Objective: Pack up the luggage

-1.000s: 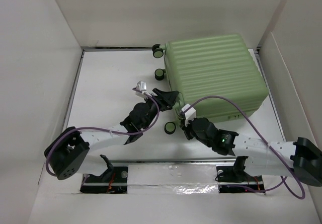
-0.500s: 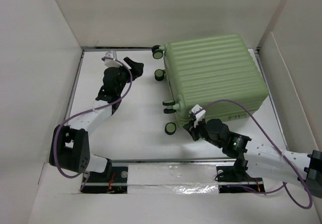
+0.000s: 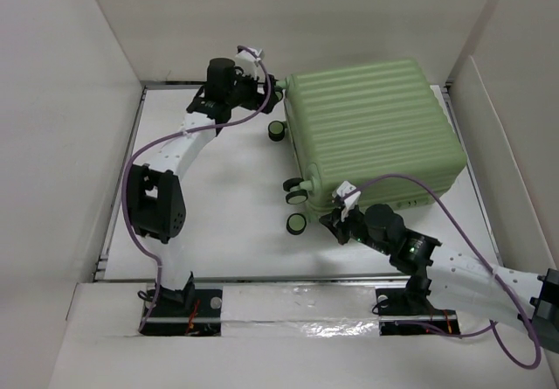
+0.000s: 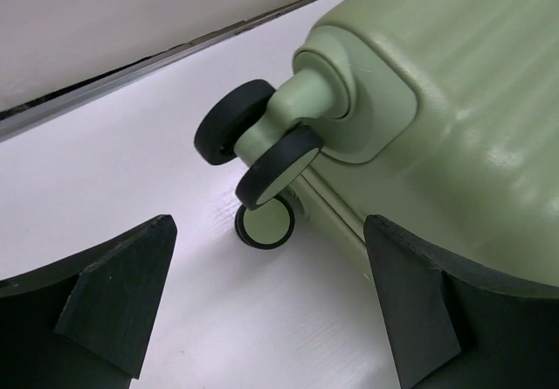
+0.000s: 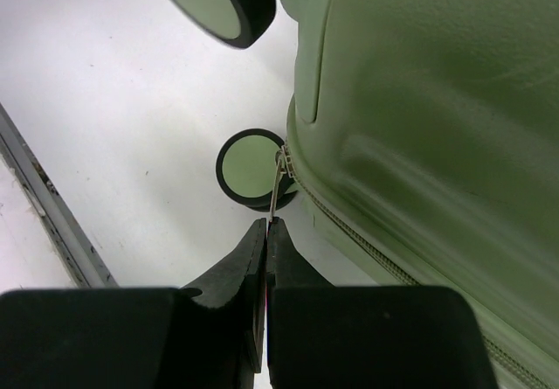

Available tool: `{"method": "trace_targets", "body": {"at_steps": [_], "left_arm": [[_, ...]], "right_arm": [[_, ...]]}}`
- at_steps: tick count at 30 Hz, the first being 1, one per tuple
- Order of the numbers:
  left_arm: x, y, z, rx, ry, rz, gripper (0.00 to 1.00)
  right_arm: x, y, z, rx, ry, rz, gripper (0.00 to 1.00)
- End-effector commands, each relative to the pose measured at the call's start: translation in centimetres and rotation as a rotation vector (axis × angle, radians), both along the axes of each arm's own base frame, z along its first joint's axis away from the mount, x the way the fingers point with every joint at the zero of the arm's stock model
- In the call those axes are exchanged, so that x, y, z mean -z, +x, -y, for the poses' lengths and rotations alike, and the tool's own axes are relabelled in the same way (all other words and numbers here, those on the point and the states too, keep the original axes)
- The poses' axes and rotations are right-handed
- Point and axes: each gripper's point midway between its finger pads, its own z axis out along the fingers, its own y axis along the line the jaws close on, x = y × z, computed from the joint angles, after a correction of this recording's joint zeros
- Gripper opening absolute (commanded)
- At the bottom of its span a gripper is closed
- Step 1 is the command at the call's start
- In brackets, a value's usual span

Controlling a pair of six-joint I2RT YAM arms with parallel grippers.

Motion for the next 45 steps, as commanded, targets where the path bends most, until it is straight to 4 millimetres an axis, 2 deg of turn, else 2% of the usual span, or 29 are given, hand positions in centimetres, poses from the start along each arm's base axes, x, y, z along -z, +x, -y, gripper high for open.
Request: {"method": "trace_targets", "body": {"at_steps": [1,3,4,5,6,7,8,10,12,13,15,16,20,22,23,25,26,27,30,32,33,35,37,38,39,40,41,42,45], "left_arm": [[-2.3,-0.4,0.1,0.064,0.063,0.066,0.88],[-0.8,-0.2,0.4,0.094,0.09,0.018,0.87],[-1.9,0.2,0.7,0.113,0.094,0.037,0.87],[-0.5,0.7,0.8,0.132,0.128,0.017,0.87],[0.2,0.6,0.8,0.143,0.147,-0.01,0.86],[-0.7,1.1,1.0,0.149,0.15,0.01,0.86],[0.0,1.5,1.0,0.155,0.163,0.003,0.86],[-0.9,2.2,1.2,0.154,0.161,0.033,0.86],[-0.7,2.9,1.4,0.159,0.171,0.046,0.86],[-1.5,3.2,1.9,0.166,0.173,0.068,0.86],[-0.8,3.8,2.1,0.171,0.18,0.064,0.86],[-1.6,4.1,2.2,0.17,0.175,0.081,0.86],[-2.2,4.6,3.4,0.194,0.157,0.117,0.86],[-2.4,4.7,4.3,0.208,0.154,0.14,0.8],[-1.8,4.9,4.4,0.211,0.154,0.136,0.78],[-1.5,5.0,5.3,0.23,0.145,0.143,0.59],[-0.6,5.3,5.5,0.236,0.145,0.128,0.52],[-0.4,5.4,5.7,0.244,0.139,0.129,0.41],[-0.1,5.7,6.2,0.263,0.126,0.134,0.35],[-0.3,5.6,6.4,0.271,0.117,0.139,0.22],[-0.4,5.7,6.5,0.27,0.111,0.147,0.08],[-0.1,5.5,6.6,0.279,0.1,0.138,0.0],[0.3,5.2,7.1,0.304,0.082,0.125,0.0],[1.2,5.1,7.5,0.328,0.074,0.105,0.0],[1.9,4.9,7.5,0.337,0.076,0.073,0.18],[1.2,5.1,7.8,0.347,0.069,0.086,0.36],[2.2,5.3,7.9,0.35,0.072,0.064,0.52],[2.2,5.4,8.0,0.352,0.07,0.065,0.66],[1.9,5.7,8.1,0.353,0.066,0.086,0.73]], "right_arm": [[-5.0,-3.2,-3.2,-0.225,0.173,0.06,0.0],[-4.7,-3.3,-3.1,-0.231,0.167,0.051,0.0],[-4.5,-3.3,-3.1,-0.229,0.162,0.048,0.0],[-4.3,-3.4,-3.0,-0.226,0.161,0.041,0.0],[-4.3,-3.4,-3.0,-0.225,0.162,0.041,0.0],[-4.2,-3.1,-2.9,-0.215,0.161,0.041,0.0],[-4.2,-3.1,-2.9,-0.215,0.164,0.039,0.0],[-4.0,-3.1,-3.0,-0.218,0.159,0.035,0.0],[-4.1,-3.2,-3.1,-0.225,0.16,0.031,0.0],[-3.9,-3.1,-3.2,-0.226,0.153,0.027,0.0],[-3.7,-3.1,-3.3,-0.229,0.147,0.021,0.0],[-3.6,-3.1,-3.3,-0.229,0.14,0.019,0.0],[-2.7,-3.2,-2.9,-0.221,0.102,-0.002,0.0],[-2.2,-3.3,-2.4,-0.206,0.095,-0.015,0.0],[-1.8,-3.3,-2.0,-0.194,0.087,-0.026,0.0],[-2.2,-3.6,-1.5,-0.186,0.103,-0.016,0.0],[-1.6,-3.8,-1.0,-0.172,0.097,-0.038,0.0],[-2.0,-3.8,-0.8,-0.164,0.116,-0.032,0.0],[-1.4,-3.7,-0.1,-0.128,0.109,-0.048,0.0],[-1.1,-3.6,0.4,-0.107,0.093,-0.057,0.0],[-1.2,-3.6,0.5,-0.102,0.094,-0.057,0.0],[-1.5,-3.4,0.6,-0.091,0.097,-0.05,0.0],[-1.8,-3.1,0.7,-0.076,0.1,-0.044,0.0],[-1.7,-3.0,0.7,-0.076,0.097,-0.045,0.0],[-1.9,-3.0,0.7,-0.077,0.096,-0.042,0.0],[-2.1,-2.7,0.7,-0.068,0.099,-0.039,0.0],[-2.2,-2.7,0.6,-0.071,0.097,-0.04,0.0],[-2.2,-2.7,0.6,-0.073,0.097,-0.04,0.0],[-1.7,-3.0,0.7,-0.082,0.075,-0.06,0.0]]}}
